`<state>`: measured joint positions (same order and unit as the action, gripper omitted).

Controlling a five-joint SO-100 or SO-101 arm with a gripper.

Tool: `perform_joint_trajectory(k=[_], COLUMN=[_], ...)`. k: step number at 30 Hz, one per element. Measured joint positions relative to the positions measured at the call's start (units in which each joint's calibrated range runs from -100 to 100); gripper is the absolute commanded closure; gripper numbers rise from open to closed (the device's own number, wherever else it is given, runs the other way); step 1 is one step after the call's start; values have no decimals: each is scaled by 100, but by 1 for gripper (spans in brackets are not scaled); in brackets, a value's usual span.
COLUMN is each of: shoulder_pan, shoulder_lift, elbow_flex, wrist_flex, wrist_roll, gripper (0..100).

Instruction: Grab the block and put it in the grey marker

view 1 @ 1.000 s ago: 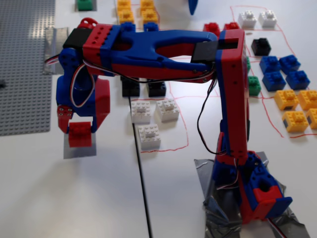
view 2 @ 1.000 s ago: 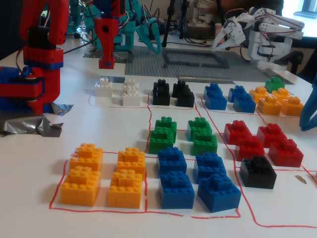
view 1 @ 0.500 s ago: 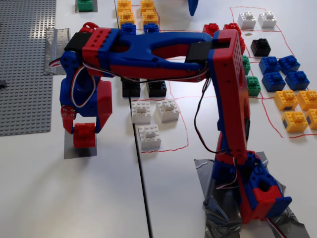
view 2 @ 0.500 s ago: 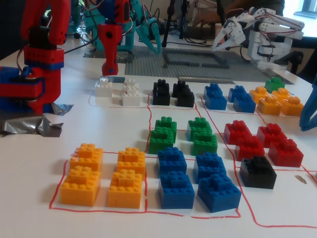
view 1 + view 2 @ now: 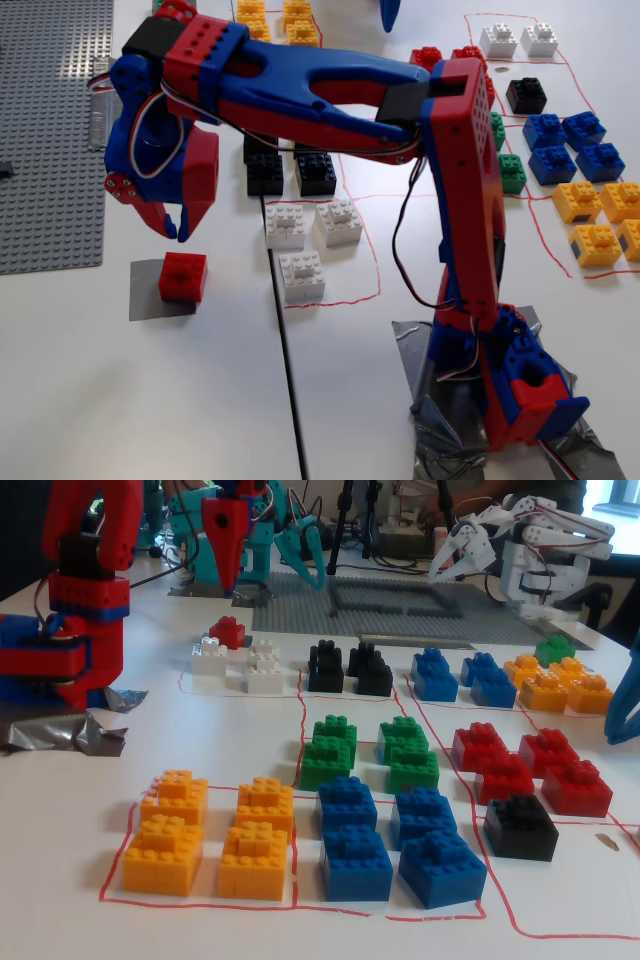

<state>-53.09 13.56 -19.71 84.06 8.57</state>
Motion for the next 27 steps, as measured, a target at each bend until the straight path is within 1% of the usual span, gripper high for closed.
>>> perform_joint_trajectory(k=[5, 11, 16, 23, 27], shoulder_pan=[234, 454, 1090, 2188, 2847], shoulder_lift=[-33, -676, -985, -1710, -2044], elbow_flex=[-145, -354, -391, 445, 581], wrist_flex=[113, 380, 437, 210, 178], wrist_roll=[-68, -103, -147, -186, -190], gripper=[100, 100, 100, 100, 100])
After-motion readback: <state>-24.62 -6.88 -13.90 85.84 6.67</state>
